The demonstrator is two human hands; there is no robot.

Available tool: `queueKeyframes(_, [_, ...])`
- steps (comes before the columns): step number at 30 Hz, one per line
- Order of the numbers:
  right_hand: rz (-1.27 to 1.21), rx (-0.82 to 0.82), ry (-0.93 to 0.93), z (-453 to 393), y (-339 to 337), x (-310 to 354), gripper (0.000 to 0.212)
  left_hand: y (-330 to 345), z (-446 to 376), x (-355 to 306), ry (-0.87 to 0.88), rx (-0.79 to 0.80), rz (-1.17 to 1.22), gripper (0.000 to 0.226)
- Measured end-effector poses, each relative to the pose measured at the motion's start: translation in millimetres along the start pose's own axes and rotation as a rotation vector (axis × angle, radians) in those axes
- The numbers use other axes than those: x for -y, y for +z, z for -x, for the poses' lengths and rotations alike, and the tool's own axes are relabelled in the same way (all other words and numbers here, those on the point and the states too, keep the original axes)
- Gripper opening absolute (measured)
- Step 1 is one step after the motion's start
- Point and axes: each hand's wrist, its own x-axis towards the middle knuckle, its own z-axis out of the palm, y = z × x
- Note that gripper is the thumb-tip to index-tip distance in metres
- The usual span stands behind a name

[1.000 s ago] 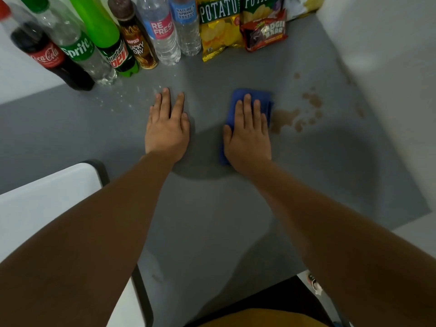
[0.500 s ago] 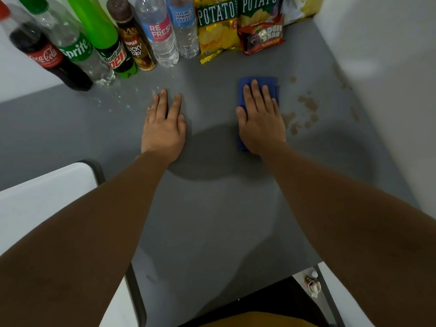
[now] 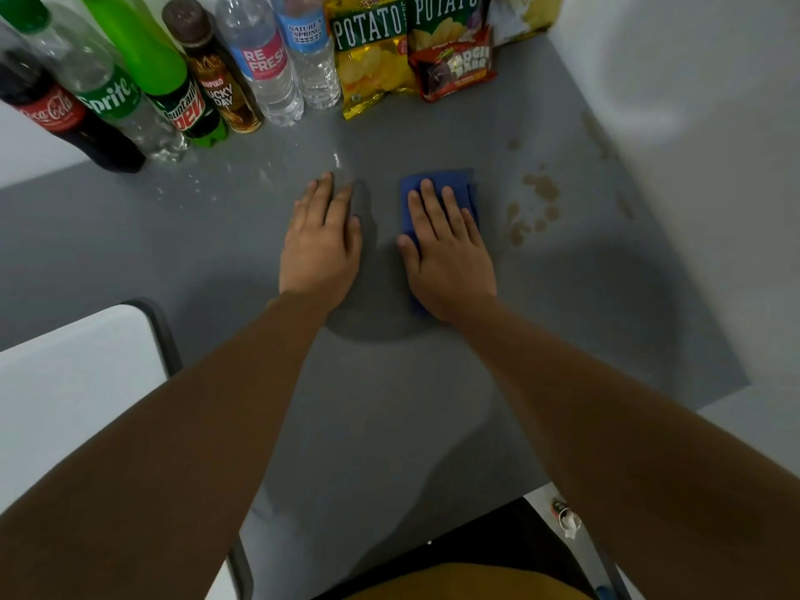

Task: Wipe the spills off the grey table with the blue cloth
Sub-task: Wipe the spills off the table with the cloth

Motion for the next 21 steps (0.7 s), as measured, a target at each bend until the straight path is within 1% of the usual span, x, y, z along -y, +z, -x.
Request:
queueKeyframes(3, [0.011,-0.002,-0.066,-14.7,-6.2,-14.8,0.061,10.3,1.8,-12.1,0.008,0.053,0.005,0.053])
queueKeyframes(5, [0.022,-0.002,-0.067,-19.4,-9.3,-23.8,0.060,16.5,3.2,-14.0,-0.009,0.090,-0.029,0.056])
queueKeyframes(9, [-0.006,0.006,0.022,-16.2,-13.5,-45.0,0.060,21.7,3.9,-10.6,-0.021,0.103,-0.055,0.059])
queueKeyframes(13, [-0.013,-0.020,0.114,9.1,-18.1,-62.4,0.060,22.2,3.9,-11.1,-0.020,0.094,-0.065,0.059])
queueKeyframes(17, [-0.023,-0.011,0.193,37.0,-11.3,-45.7,0.065,21.9,3.5,-13.1,-0.020,0.092,-0.078,0.059])
queueKeyframes(21, [-0.019,-0.010,0.115,34.8,-5.6,-27.8,0.068,22.3,4.8,-13.3,-0.023,0.087,-0.096,0.059])
